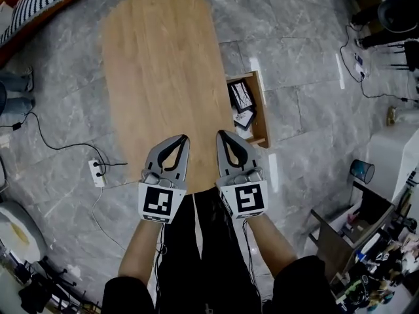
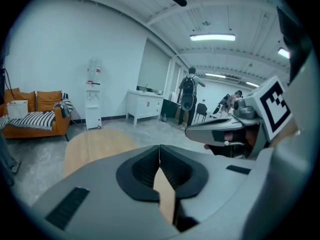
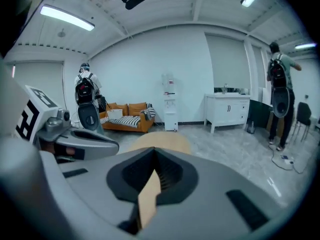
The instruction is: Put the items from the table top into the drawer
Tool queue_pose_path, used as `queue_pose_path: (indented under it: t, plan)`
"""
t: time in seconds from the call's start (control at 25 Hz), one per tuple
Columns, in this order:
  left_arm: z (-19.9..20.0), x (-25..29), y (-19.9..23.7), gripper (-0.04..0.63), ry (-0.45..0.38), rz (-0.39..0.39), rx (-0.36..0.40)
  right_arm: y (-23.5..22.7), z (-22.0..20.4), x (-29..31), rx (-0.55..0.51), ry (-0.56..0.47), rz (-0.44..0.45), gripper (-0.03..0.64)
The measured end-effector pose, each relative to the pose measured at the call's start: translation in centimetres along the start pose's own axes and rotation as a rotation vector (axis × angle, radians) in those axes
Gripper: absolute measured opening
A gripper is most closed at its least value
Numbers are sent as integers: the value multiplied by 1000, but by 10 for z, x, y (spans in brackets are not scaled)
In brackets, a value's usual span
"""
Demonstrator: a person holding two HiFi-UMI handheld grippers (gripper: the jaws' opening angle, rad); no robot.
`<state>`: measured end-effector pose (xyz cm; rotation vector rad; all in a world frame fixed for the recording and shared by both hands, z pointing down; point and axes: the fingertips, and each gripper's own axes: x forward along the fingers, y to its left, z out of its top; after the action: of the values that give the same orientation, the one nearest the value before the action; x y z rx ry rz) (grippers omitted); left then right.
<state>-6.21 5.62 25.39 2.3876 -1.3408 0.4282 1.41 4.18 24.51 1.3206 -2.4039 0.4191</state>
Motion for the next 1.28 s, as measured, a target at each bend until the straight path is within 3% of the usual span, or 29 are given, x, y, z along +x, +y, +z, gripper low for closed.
queue_pose_path:
  t: [0.24, 0.4, 0.68, 0.96, 1.28]
  plan:
    - [74, -42, -11, 14, -61, 18, -21, 25, 76, -44, 82, -62, 25, 8]
    - [129, -64, -17, 15, -116, 31, 9, 36, 128, -68, 58, -130, 55, 8]
    - [194, -107, -53, 14, -174, 18, 39, 49, 179, -125, 35, -176, 46, 8]
    - [235, -131, -68, 14, -229, 33, 82, 59, 219, -151, 15, -241, 66, 6]
    - [234, -148, -65, 14, -230, 64, 82, 66, 219, -159, -4, -234, 108, 6]
